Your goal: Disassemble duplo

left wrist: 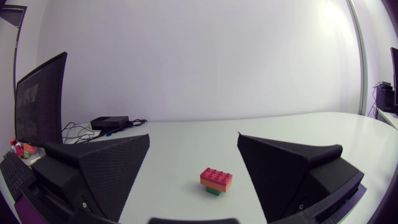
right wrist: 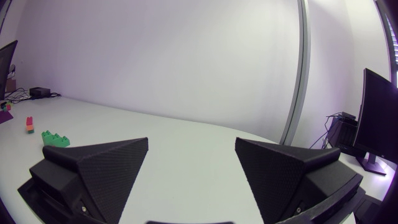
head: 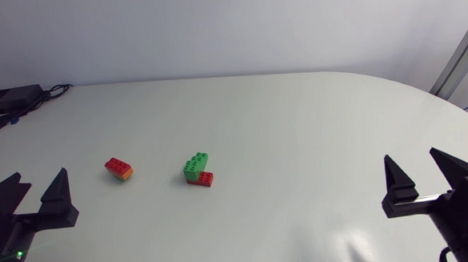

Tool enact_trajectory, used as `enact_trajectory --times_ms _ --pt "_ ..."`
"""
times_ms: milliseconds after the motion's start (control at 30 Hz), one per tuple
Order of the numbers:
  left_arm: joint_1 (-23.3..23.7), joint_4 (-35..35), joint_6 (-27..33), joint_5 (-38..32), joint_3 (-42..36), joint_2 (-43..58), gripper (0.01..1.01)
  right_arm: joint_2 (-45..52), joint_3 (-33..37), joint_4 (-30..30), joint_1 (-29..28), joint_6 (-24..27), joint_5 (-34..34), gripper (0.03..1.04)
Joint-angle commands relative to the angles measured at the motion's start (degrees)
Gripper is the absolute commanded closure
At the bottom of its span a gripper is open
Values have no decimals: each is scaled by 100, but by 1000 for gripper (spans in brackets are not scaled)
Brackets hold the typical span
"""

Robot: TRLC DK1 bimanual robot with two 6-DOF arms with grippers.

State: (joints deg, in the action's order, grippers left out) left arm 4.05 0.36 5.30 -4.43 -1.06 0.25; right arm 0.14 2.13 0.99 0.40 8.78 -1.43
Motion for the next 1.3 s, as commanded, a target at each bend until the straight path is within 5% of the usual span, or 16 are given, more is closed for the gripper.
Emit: enact_trajectory --times_ms 0,700,933,1267 --pt "-36 -1 -73 56 106 -87 46 -49 -222 -82 39 -113 11 61" --pt "-107 17 -47 56 97 -104 48 -58 -222 -91 100 -34 73 61" --pt "-142 -379 -64 56 -615 -16 48 -41 358 -504 276 -130 90 61" --pt "-739 -836 -512 30 -2381 2638 62 988 1422 -671 390 -438 82 61"
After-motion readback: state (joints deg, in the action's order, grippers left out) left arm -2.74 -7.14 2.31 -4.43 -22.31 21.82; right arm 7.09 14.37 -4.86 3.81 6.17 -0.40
